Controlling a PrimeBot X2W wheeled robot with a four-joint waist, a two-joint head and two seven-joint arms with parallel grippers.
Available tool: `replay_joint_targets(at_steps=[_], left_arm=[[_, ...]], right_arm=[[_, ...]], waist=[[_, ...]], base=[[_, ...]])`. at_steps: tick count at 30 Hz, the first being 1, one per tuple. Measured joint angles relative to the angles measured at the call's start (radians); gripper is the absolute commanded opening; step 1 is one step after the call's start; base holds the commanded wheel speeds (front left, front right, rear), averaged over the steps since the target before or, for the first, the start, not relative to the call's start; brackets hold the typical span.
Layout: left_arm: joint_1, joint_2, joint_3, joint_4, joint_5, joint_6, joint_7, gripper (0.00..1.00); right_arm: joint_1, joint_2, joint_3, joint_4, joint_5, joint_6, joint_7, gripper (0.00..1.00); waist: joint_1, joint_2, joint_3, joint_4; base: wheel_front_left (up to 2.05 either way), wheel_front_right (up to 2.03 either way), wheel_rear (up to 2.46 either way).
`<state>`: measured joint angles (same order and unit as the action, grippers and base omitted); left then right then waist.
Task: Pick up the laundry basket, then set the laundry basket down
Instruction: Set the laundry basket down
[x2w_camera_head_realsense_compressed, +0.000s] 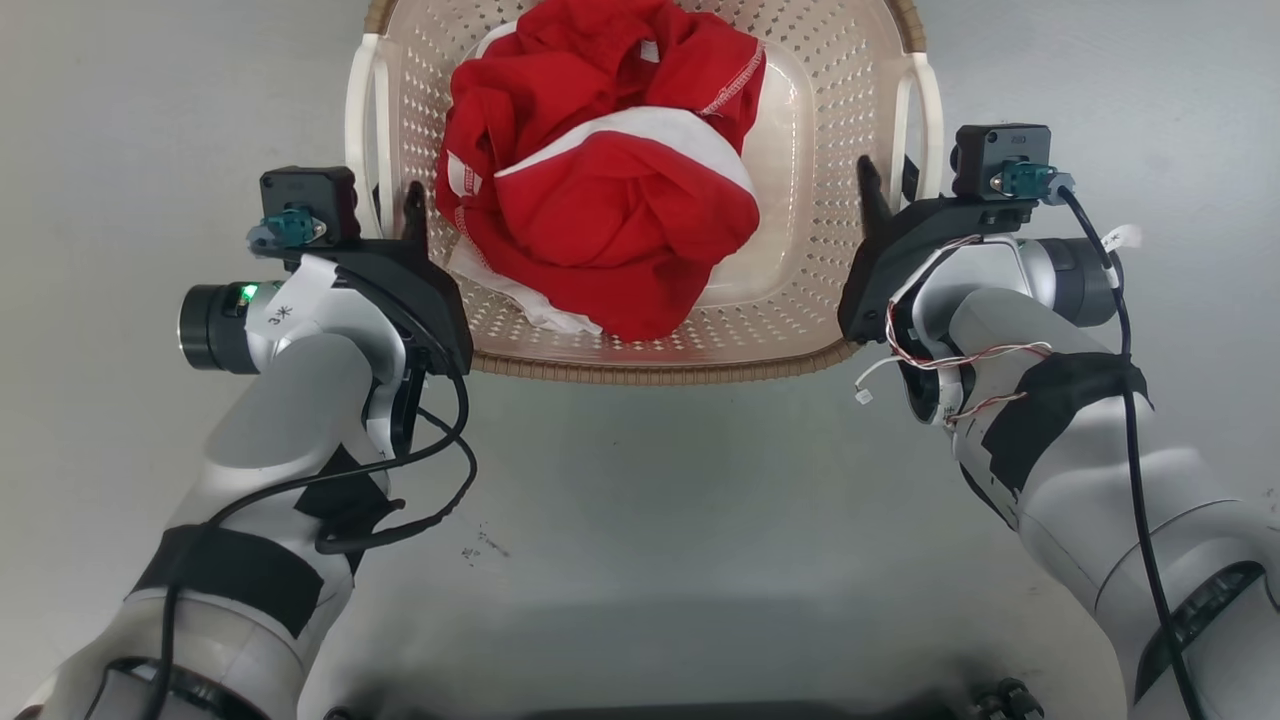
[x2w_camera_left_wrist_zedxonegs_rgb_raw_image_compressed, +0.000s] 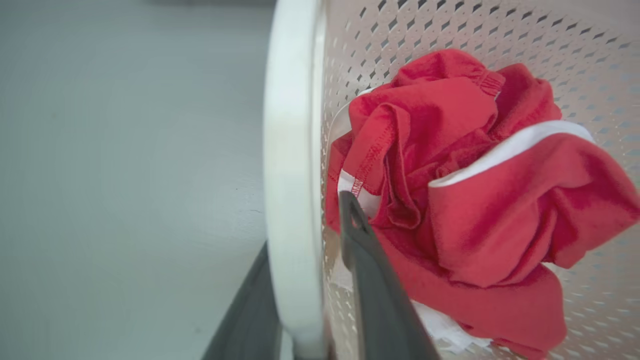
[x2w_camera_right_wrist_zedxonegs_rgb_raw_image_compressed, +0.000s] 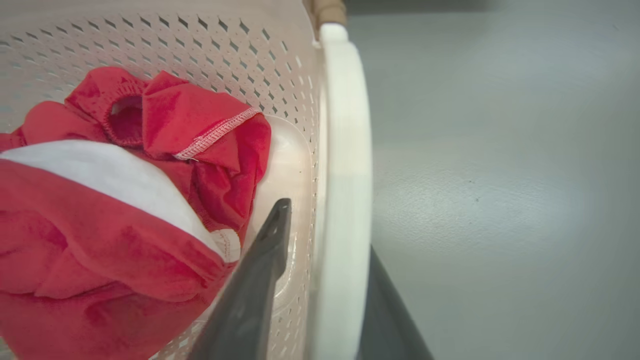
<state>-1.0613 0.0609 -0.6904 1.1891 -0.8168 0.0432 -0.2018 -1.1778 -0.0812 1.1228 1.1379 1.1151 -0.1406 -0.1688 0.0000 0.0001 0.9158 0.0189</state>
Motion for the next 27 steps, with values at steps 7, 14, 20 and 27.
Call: replay_joint_targets(at_steps=[7, 14, 20, 27], left_arm=[[-0.002, -0.021, -0.001, 0.011, 0.0, -0.001, -0.011, 1.0], [-0.001, -0.022, 0.001, 0.032, 0.0, -0.009, -0.017, 1.0], [0.002, -0.022, 0.009, 0.039, -0.005, -0.018, -0.026, 1.0], [0.019, -0.023, 0.023, 0.041, -0.011, -0.036, -0.038, 1.0]], right_arm=[[-0.002, 0.017, 0.009, 0.008, -0.002, 0.006, -0.017, 1.0], [-0.002, 0.017, 0.012, 0.026, -0.002, 0.006, -0.027, 1.0], [-0.002, 0.018, 0.02, 0.066, -0.018, 0.009, -0.04, 1.0], [0.002, 0.011, 0.003, 0.09, -0.021, 0.027, -0.062, 1.0]], waist=[[0.0, 0.0, -0.003, 0.003], [0.0, 0.0, -0.032, 0.005], [0.0, 0.0, -0.074, 0.005], [-0.0001, -0.0001, -0.144, 0.006]], base=[[0.0, 0.0, 0.0], [0.0, 0.0, 0.0], [0.0, 0.0, 0.0], [0.0, 0.0, 0.0]])
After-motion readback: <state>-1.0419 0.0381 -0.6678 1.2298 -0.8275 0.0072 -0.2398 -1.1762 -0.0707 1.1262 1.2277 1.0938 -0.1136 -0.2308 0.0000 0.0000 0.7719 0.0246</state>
